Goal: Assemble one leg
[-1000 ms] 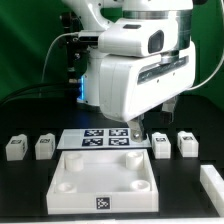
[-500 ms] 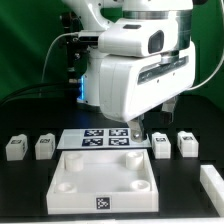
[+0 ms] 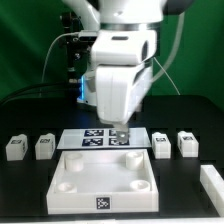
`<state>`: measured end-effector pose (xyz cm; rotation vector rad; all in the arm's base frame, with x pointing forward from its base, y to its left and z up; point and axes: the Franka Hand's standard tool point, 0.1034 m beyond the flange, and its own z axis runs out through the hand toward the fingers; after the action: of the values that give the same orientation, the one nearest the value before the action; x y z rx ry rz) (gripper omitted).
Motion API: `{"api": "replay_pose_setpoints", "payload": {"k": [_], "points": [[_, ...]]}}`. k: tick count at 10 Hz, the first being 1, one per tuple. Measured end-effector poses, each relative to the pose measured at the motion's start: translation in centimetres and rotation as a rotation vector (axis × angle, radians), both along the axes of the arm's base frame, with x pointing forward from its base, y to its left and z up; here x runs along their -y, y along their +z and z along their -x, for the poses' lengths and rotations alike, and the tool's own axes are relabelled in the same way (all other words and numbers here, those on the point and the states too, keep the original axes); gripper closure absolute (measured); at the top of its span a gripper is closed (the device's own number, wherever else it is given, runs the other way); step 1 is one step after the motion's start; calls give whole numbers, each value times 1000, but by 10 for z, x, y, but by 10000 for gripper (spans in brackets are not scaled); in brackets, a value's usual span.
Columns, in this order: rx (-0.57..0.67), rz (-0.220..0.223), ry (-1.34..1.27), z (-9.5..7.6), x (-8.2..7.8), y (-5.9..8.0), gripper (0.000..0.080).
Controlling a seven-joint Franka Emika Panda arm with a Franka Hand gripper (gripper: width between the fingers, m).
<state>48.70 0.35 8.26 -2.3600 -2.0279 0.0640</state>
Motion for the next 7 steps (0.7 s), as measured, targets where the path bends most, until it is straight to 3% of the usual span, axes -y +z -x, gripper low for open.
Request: {"api": "replay_pose_setpoints", "payload": {"k": [2,4,7], "points": [[-13,-24,240,26,19,-24,150],[-18,-35,212,39,15,-47,150],[-45,-41,176,48,18,-66,150]]}}
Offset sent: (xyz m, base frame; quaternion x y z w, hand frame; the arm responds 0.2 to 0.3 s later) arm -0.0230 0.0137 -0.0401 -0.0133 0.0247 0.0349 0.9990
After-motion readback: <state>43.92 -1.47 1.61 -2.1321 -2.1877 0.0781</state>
